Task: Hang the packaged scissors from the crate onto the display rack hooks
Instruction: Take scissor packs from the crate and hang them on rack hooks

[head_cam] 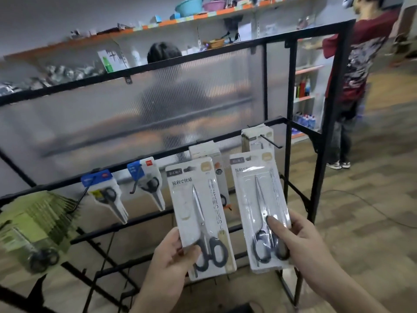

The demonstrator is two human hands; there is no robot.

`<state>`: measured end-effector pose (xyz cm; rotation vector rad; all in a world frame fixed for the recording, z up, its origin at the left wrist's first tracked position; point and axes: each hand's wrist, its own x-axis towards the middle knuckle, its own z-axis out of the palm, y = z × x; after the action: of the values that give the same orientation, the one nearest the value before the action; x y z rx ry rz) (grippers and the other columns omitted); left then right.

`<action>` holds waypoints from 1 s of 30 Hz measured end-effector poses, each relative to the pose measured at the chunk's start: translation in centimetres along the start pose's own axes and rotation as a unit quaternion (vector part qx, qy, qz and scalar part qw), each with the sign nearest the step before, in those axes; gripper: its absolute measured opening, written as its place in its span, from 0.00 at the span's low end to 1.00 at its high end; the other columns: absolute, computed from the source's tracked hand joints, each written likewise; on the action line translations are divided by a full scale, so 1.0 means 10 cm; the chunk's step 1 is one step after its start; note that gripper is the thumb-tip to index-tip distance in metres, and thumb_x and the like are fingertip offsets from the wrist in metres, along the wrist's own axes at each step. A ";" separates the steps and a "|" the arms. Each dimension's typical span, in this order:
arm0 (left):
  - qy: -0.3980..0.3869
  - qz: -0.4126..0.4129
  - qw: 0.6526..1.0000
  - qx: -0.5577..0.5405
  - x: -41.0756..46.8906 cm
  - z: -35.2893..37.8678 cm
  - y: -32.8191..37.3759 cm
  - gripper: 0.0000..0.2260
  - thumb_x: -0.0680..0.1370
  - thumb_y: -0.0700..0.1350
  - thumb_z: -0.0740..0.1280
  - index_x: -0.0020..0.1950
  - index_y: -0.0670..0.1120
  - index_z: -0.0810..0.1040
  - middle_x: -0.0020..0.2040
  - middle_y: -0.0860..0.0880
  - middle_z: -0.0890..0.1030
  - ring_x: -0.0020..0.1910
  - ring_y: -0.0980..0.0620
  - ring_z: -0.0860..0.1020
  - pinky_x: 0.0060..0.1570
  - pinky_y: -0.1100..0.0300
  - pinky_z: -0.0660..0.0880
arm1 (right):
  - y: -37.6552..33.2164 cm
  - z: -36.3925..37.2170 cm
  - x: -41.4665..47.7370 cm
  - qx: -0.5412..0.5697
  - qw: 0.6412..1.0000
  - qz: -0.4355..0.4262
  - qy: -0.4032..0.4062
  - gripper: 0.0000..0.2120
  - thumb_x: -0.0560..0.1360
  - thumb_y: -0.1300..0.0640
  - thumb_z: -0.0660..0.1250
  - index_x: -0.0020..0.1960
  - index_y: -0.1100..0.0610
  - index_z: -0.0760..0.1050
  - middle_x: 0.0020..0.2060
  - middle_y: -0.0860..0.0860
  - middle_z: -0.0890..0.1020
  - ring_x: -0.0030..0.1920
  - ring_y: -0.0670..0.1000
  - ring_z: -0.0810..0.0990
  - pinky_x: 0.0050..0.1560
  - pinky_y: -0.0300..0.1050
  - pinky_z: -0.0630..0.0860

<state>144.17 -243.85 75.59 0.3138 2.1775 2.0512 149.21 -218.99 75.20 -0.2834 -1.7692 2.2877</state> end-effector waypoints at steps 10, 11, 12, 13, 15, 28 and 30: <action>-0.062 -0.019 0.997 -0.042 -0.02 0.07 -0.07 0.17 0.76 0.21 0.63 0.58 0.37 0.80 0.48 0.43 0.88 0.44 0.55 0.85 0.41 0.68 0.78 | 0.04 -0.04 -0.17 -0.017 0.998 -0.004 0.066 0.05 0.81 0.62 0.66 0.50 0.63 0.78 0.22 0.46 0.76 0.22 0.40 0.72 0.23 0.33 0.68; -0.069 -0.016 0.997 -0.033 -0.02 0.09 -0.12 0.17 0.77 0.22 0.64 0.59 0.39 0.80 0.49 0.44 0.88 0.47 0.55 0.85 0.44 0.67 0.77 | 0.07 -0.08 -0.19 -0.025 0.997 -0.010 0.071 0.05 0.81 0.61 0.66 0.50 0.63 0.78 0.22 0.46 0.76 0.22 0.40 0.72 0.24 0.33 0.67; -0.071 -0.017 0.997 -0.029 -0.02 0.12 -0.15 0.16 0.78 0.24 0.66 0.59 0.41 0.81 0.51 0.46 0.88 0.50 0.54 0.85 0.47 0.65 0.77 | 0.09 -0.12 -0.22 -0.031 0.997 -0.014 0.070 0.05 0.81 0.60 0.67 0.50 0.63 0.78 0.22 0.46 0.76 0.22 0.40 0.72 0.24 0.32 0.67; -0.074 -0.017 0.997 -0.026 -0.04 0.15 -0.16 0.16 0.78 0.27 0.68 0.60 0.44 0.81 0.52 0.47 0.88 0.52 0.53 0.85 0.50 0.63 0.77 | 0.09 -0.15 -0.25 -0.034 0.997 -0.013 0.070 0.06 0.81 0.60 0.67 0.51 0.63 0.78 0.22 0.46 0.75 0.22 0.41 0.71 0.24 0.33 0.67; -0.092 -0.021 0.995 -0.015 -0.03 0.22 -0.13 0.14 0.76 0.32 0.71 0.58 0.48 0.84 0.53 0.47 0.87 0.53 0.53 0.85 0.52 0.58 0.75 | 0.09 -0.22 -0.27 -0.030 0.997 -0.012 0.064 0.06 0.81 0.60 0.67 0.49 0.62 0.79 0.23 0.47 0.75 0.23 0.43 0.71 0.24 0.34 0.66; -0.049 -0.042 0.998 0.003 0.76 0.97 -0.12 0.17 0.75 0.36 0.74 0.62 0.46 0.80 0.55 0.46 0.87 0.57 0.48 0.84 0.54 0.58 0.75 | 0.03 -0.88 0.82 -0.037 0.999 0.021 -0.006 0.11 0.77 0.51 0.69 0.52 0.59 0.82 0.36 0.61 0.84 0.32 0.59 0.78 0.34 0.51 0.77; -0.032 -0.046 0.998 0.004 0.86 1.13 -0.15 0.15 0.77 0.34 0.72 0.62 0.46 0.81 0.55 0.46 0.87 0.56 0.49 0.84 0.52 0.60 0.76 | 0.03 -0.98 0.97 -0.038 0.999 0.025 -0.009 0.10 0.77 0.49 0.69 0.52 0.55 0.83 0.44 0.65 0.85 0.40 0.70 0.80 0.42 0.63 0.79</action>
<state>138.39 -230.88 73.72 0.2711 2.1229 1.9576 142.86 -207.10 72.38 -0.3238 -1.8825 2.2658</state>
